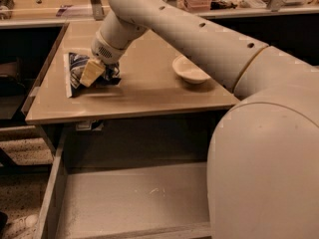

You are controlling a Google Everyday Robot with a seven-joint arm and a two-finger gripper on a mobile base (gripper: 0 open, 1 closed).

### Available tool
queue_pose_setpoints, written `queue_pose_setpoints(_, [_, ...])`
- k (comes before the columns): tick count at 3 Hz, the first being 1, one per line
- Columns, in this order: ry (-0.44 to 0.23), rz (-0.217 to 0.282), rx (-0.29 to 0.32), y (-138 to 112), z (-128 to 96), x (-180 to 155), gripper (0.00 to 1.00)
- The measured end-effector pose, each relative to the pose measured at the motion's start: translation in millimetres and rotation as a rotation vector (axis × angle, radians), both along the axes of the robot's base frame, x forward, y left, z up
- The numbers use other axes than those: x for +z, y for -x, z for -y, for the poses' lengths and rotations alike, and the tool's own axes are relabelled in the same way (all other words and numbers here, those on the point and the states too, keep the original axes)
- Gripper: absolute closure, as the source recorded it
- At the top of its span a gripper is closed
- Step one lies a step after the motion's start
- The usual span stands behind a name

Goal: Pick blue chip bag from top drawer and place on counter

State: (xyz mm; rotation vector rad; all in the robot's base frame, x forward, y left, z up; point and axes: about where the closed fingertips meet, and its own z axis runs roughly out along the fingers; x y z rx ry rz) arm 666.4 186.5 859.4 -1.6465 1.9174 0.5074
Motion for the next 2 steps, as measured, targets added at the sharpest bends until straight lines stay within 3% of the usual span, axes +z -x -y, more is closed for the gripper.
queue_pose_setpoints(1, [0.0,0.0,0.0,0.0,-0.1,-0.1,0.0])
queue_pose_setpoints(2, [0.0,0.0,0.0,0.0,-0.1,-0.1,0.0])
